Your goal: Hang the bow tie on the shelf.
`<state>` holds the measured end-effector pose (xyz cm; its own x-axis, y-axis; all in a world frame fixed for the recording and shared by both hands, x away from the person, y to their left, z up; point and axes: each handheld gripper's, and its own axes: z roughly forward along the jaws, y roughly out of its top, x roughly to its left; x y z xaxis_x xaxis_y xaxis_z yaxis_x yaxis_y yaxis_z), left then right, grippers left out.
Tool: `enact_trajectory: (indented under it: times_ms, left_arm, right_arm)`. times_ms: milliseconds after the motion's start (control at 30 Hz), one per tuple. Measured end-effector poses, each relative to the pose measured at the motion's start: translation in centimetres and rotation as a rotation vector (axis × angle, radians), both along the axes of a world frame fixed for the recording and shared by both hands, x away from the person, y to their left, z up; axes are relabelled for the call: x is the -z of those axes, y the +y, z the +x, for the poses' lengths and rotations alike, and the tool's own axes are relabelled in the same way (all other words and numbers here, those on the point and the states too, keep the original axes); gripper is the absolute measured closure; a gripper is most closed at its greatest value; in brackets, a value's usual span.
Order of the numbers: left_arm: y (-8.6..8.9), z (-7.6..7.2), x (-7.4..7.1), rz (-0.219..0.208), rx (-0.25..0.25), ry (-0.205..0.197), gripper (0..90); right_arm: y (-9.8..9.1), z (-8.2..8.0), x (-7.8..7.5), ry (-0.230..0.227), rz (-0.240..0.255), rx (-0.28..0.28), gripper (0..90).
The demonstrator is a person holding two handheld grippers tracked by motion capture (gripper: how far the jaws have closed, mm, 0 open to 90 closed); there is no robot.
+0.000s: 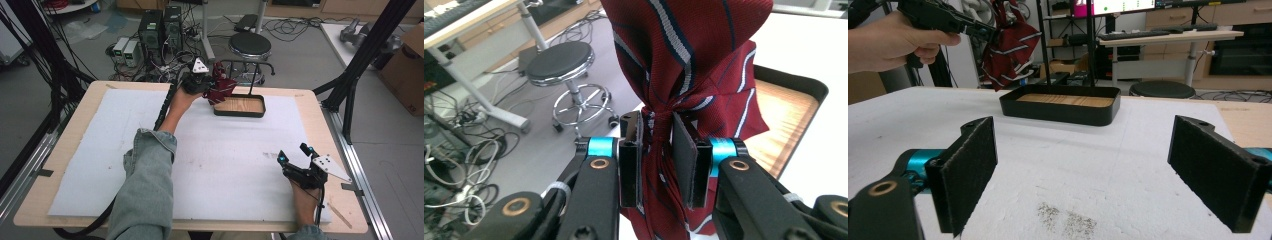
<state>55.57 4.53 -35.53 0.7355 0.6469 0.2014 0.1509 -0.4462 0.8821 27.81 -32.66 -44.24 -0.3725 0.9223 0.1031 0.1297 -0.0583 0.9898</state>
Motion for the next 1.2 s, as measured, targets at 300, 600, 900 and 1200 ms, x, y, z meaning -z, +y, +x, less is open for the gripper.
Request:
enact_trajectory:
  times_ms: [300,600,900,1200]
  left_arm:
    - [0.4,0.0,-0.2,-0.014,-0.006,0.005,65.2]
    - [1.4,-0.6,-1.1,-0.014,0.012,-0.005,59.0]
    - [3.1,-1.8,-2.7,-0.027,0.014,-0.008,50.0]
    - [6.0,-3.7,-4.4,-0.070,0.006,-0.026,43.5]
  right_arm:
    - [0.0,0.0,0.0,0.002,0.002,-0.001,11.4]
    - [0.0,0.0,0.0,0.002,0.003,-0.001,11.4]
    - [0.0,0.0,0.0,0.005,0.003,0.002,11.4]
    - [0.0,0.0,0.0,0.008,0.008,0.009,11.4]
